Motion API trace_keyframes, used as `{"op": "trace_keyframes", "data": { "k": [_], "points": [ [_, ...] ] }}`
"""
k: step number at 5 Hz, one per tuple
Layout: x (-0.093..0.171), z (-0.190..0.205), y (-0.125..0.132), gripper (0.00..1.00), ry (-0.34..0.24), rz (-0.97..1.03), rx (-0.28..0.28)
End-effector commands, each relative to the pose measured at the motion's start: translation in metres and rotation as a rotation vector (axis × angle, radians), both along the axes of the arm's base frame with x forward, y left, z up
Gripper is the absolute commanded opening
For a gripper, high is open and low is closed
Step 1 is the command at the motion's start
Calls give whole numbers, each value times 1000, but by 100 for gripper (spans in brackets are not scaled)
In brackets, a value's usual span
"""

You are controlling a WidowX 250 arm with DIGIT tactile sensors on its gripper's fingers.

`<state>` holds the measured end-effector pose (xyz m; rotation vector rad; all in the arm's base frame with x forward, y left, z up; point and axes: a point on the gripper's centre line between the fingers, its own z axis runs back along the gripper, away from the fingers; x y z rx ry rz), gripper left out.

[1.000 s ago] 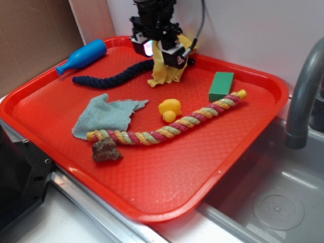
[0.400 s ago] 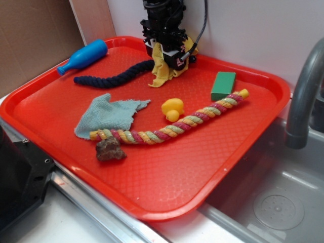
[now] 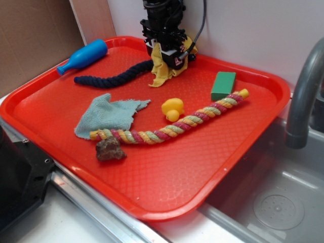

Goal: Grab the yellow cloth.

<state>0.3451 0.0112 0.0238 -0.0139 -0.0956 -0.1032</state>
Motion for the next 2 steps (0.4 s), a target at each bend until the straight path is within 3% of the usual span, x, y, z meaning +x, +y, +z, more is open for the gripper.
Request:
{"op": "trace_keyframes", "data": {
  "k": [1,2],
  "points": [
    [-61,107,-53,0,52,-162,100],
    [-109,158,-61,0,56,-105,35]
  ]
}}
